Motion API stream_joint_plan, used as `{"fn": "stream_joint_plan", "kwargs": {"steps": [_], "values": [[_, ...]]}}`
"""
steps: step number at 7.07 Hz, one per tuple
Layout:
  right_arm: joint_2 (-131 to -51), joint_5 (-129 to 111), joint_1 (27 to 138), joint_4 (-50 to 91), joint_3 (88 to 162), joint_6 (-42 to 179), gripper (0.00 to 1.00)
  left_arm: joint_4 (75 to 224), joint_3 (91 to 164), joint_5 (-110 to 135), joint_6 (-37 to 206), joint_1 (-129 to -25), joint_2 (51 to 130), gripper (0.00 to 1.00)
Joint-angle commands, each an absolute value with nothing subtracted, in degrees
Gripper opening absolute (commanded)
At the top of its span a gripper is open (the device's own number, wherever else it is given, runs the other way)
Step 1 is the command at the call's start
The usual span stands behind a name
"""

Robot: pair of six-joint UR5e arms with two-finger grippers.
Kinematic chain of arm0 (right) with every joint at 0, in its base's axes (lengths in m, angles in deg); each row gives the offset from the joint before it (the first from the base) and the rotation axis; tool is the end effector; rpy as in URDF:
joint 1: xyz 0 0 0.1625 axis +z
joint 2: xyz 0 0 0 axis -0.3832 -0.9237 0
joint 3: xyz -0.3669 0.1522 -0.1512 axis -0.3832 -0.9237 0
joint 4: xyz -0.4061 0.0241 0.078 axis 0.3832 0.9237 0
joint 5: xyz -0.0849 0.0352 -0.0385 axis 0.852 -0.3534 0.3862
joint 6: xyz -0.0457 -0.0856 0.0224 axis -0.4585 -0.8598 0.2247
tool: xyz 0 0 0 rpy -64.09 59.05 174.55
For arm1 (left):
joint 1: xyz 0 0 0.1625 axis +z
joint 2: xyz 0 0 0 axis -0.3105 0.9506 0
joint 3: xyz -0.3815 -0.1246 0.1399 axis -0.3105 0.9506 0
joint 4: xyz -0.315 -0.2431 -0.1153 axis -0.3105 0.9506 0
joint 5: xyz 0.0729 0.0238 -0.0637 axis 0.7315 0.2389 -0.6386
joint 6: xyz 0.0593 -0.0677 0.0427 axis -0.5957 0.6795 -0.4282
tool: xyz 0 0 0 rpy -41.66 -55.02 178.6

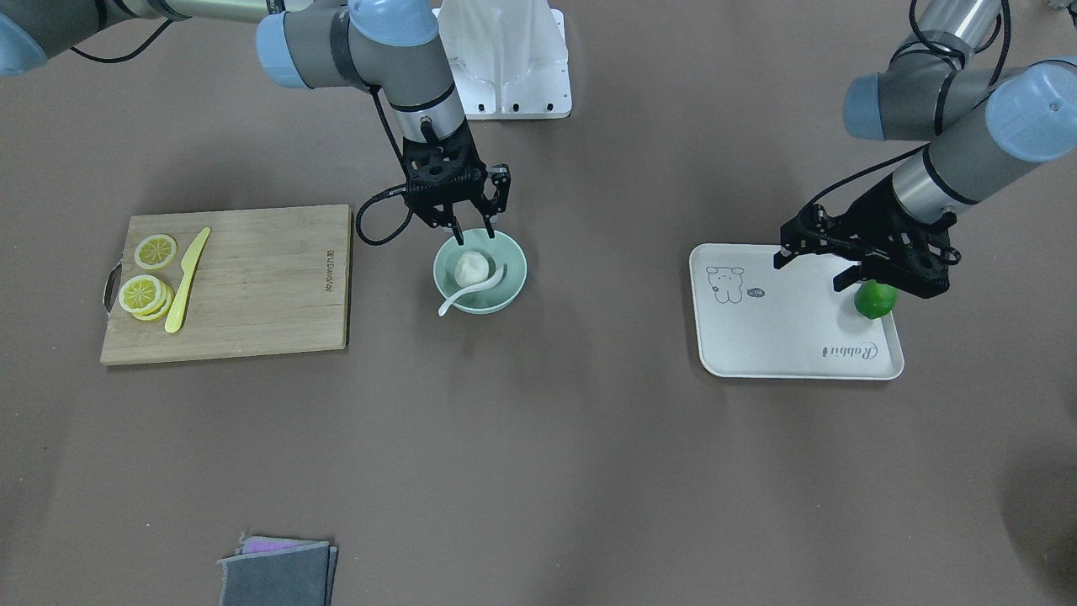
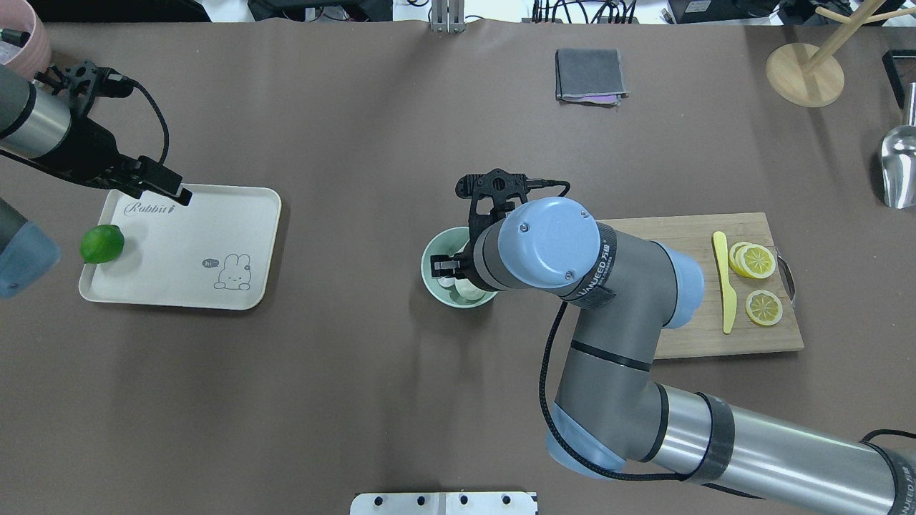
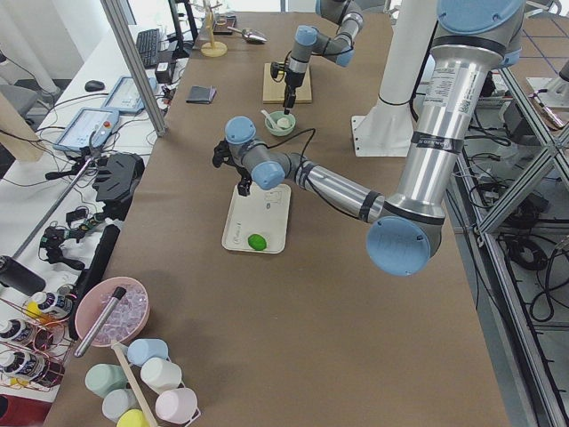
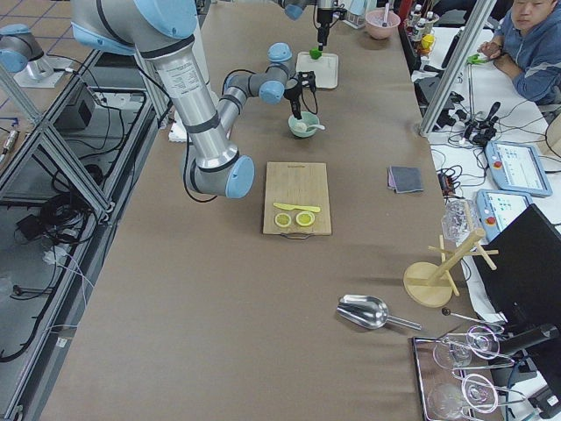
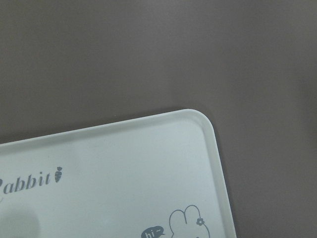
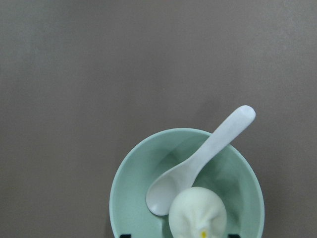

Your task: Put spoon and bun in bowl

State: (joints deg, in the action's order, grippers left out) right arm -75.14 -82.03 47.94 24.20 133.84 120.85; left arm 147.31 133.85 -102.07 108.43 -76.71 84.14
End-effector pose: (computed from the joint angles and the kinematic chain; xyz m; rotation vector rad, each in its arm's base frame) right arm -0.5359 -0.3904 0.1896 0.3017 -0.9559 0.0195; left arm 0.2514 -0.5308 0.4147 0.1733 1.0438 0.2012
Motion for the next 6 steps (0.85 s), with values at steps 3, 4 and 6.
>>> {"fn": "stream_joint_plan", "kwargs": {"steps": [3,4,6], "values": [[-92.94,-95.45,61.06,26.98,144.88,108.01,1.0,143.54,133.96,-101.54,92.58,-87.3,76.7,0.98],[-99.09,-100.55,66.59,26.37,146.38,101.67,1.0,137.78,134.31,-101.63,84.57,-92.04,76.32,0.98],[-106.93,-110.49,78.98,26.46,146.22,85.0,1.0,129.14,134.14,-101.89,72.24,-97.43,76.23,0.98]]}}
